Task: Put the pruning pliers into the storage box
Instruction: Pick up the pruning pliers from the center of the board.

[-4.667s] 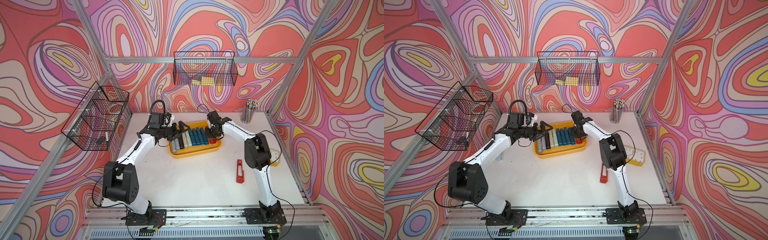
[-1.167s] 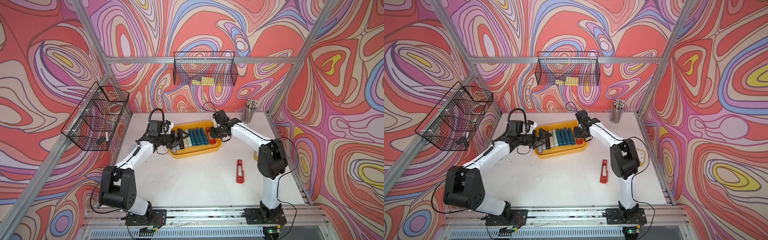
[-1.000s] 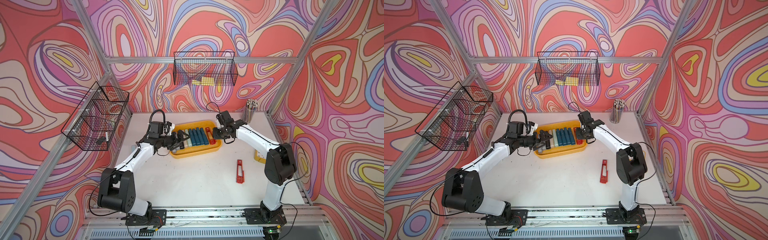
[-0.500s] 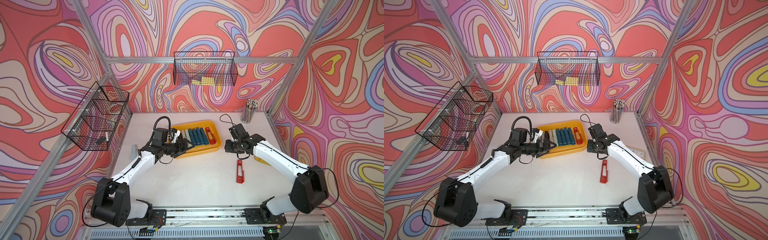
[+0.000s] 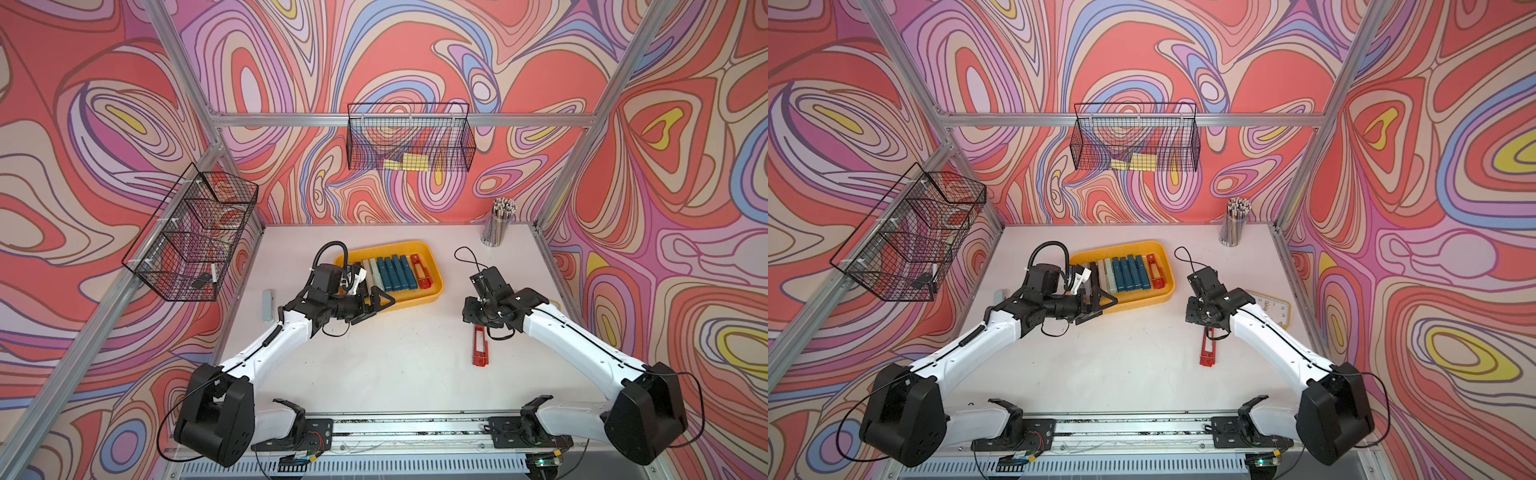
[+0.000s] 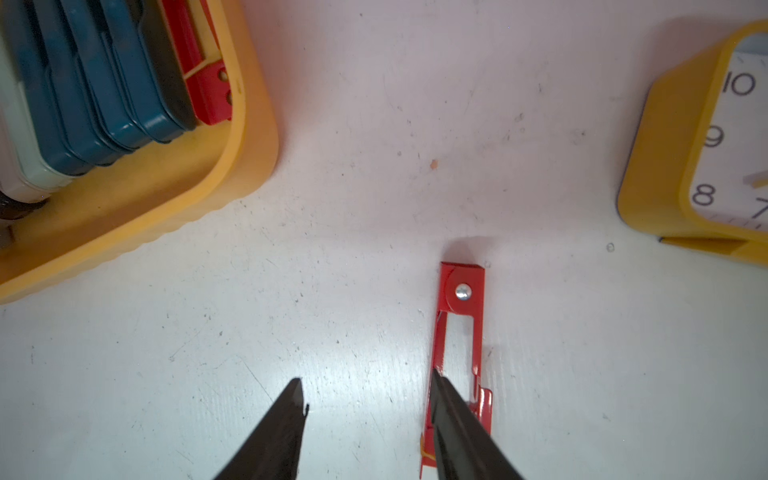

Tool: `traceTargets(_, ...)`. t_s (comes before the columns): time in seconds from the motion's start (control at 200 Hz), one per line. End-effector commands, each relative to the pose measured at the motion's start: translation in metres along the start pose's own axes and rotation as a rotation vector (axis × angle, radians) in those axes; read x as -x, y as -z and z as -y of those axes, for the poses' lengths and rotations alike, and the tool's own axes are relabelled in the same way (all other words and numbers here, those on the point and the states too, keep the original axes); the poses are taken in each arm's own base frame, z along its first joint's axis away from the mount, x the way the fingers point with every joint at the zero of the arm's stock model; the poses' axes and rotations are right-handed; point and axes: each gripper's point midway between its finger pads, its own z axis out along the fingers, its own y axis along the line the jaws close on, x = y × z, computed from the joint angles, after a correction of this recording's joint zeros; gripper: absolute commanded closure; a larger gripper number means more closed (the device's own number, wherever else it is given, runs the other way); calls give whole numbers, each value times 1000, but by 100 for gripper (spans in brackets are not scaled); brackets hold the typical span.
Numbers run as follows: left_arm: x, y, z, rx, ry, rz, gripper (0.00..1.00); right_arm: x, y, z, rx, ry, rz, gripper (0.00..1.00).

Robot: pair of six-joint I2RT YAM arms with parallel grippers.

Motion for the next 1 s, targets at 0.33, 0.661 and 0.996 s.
traceTargets(0.33, -14, -4, 2, 5, -16, -2, 1, -29, -14, 21, -49, -71, -43, 47)
traceTargets(0.661, -16, -3, 4, 8, -21, -17, 1, -41, -21, 19, -45, -76, -62, 47)
traceTargets(0.996, -20, -5, 4, 12, -22, -30, 1, -58, -29, 18, -64, -70, -88, 47)
